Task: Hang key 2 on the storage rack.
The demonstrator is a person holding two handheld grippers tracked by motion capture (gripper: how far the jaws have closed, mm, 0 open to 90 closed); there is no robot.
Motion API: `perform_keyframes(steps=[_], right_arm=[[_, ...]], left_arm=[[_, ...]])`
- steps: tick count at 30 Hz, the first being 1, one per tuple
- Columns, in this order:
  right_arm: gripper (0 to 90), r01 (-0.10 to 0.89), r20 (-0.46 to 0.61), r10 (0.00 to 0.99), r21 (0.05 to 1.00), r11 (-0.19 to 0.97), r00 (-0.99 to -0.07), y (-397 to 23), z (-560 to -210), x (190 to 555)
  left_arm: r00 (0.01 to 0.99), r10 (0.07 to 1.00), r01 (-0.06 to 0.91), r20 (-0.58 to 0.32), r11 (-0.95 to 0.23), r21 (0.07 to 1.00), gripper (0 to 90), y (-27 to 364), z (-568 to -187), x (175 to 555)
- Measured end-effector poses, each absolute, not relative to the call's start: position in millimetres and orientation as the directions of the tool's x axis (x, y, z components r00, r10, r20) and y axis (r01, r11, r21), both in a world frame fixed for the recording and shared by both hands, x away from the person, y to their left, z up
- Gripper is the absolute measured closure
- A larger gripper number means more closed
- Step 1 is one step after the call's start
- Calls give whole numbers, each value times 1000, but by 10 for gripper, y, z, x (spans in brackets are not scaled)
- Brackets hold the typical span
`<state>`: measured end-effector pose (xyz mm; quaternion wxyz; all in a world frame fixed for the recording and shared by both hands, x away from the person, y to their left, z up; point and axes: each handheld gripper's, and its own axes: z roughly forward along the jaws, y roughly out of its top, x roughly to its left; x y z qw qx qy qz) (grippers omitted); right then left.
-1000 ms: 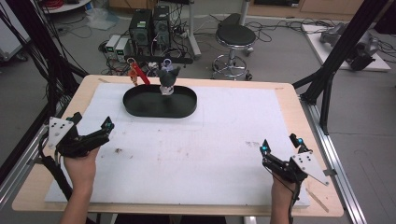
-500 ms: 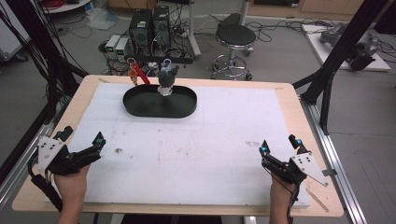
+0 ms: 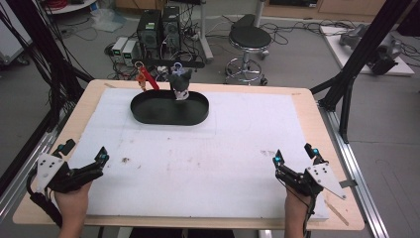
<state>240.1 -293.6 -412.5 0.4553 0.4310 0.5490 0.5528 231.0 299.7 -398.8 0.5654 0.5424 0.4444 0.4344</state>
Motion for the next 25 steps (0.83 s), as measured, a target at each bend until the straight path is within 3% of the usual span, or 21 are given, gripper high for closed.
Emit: perform_keyframes(steps=[25], right_arm=[[79,-27,-25,976,999,20,-219,-2967,-4148,2374]], left_arm=[[215,975,-13,-52,56,998,17,3110,-4126,2321]])
